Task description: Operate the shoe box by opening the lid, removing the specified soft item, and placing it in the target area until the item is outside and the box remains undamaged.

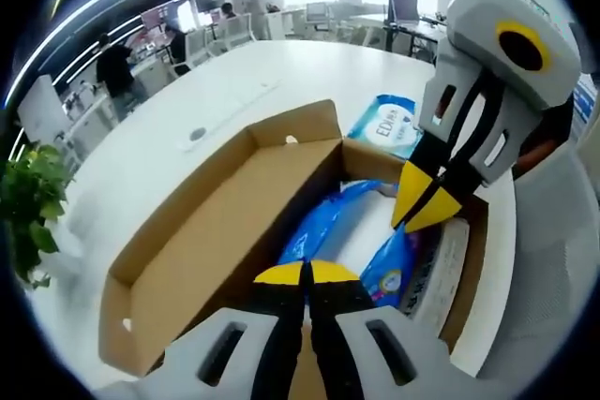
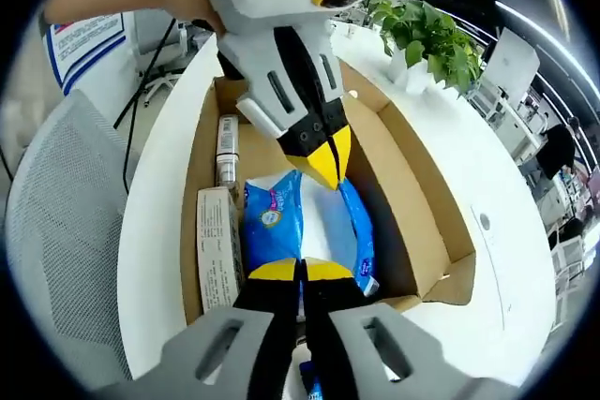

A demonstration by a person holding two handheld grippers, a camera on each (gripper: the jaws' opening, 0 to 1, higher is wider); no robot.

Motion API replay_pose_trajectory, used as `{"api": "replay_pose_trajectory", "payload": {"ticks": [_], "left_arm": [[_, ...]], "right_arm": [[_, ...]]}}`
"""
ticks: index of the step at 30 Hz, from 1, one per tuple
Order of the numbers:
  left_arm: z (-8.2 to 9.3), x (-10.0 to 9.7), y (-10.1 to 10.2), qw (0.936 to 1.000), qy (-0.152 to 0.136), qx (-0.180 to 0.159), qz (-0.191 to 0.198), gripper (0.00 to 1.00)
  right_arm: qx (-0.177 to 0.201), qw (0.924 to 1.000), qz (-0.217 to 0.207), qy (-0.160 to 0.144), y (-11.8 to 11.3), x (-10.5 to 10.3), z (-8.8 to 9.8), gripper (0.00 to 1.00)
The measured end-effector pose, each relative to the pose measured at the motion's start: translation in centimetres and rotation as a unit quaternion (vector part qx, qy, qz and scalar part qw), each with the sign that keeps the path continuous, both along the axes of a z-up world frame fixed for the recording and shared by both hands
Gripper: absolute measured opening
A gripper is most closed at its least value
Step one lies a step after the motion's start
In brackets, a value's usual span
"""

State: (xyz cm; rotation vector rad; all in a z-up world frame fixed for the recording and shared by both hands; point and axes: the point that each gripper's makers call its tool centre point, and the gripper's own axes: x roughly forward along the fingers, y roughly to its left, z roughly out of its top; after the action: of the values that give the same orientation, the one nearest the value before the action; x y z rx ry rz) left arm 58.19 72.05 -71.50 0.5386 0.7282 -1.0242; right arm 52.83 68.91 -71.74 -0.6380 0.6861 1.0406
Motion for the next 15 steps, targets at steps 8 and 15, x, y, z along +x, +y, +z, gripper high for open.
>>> {"api": "replay_pose_trajectory", "payload": {"ticks": [8, 15], "left_arm": [[2.6, 0.4, 0.2, 0.9999, -0.014, -0.004, 0.005, 0.00], [4.8, 0.6, 0.0, 0.9997, -0.021, -0.008, 0.007, 0.00]], "right_arm": [[0.015, 0.9997, 0.001, -0.017, 0.3, 0.1, 2.4, 0.00], [0.030, 0.9991, -0.003, -0.028, 0.3, 0.3, 4.7, 0.00]]}}
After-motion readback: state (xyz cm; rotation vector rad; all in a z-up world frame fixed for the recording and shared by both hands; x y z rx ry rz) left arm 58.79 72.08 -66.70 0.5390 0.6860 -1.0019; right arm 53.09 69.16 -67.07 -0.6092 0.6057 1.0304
